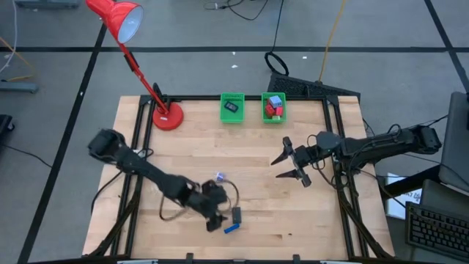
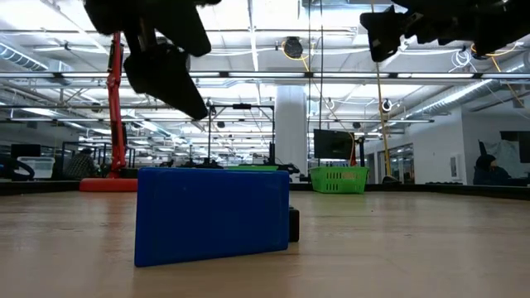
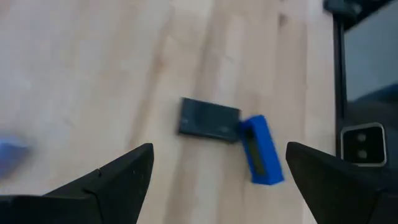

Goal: Pick & Place Office items
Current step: Put the blue digital timer into the left green basket

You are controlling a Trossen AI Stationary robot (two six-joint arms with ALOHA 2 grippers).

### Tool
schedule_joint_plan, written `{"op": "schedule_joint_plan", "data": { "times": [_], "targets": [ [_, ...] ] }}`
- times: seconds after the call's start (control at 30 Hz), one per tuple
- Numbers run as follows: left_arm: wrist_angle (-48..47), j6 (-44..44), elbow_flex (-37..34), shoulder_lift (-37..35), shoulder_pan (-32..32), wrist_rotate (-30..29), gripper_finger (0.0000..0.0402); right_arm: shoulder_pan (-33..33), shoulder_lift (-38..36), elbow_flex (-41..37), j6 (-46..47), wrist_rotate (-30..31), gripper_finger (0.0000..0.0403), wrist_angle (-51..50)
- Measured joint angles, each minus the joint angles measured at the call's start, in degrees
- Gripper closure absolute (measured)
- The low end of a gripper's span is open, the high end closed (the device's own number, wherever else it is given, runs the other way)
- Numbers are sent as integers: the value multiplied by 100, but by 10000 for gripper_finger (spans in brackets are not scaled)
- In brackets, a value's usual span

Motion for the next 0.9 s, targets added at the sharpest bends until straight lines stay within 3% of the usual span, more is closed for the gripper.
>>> {"op": "schedule_joint_plan", "data": {
  "times": [0.2, 0.33, 0.5, 0.9],
  "targets": [
    [-516, 102, 1091, 1022, -358, 2, 37, 0, 8, 0, 3, 69, 193, -30],
    [-824, -173, 1548, 1453, -437, -6, 37, 1, 85, 0, 157, 686, 193, -21],
    [-1067, -414, 1659, 1756, -474, 9, 37, 0, 207, 0, 348, 1351, 193, -25],
    [-1286, -607, 1660, 1949, -436, 52, 37, 46, 474, -2, 570, 1329, 193, -67]
  ]
}}
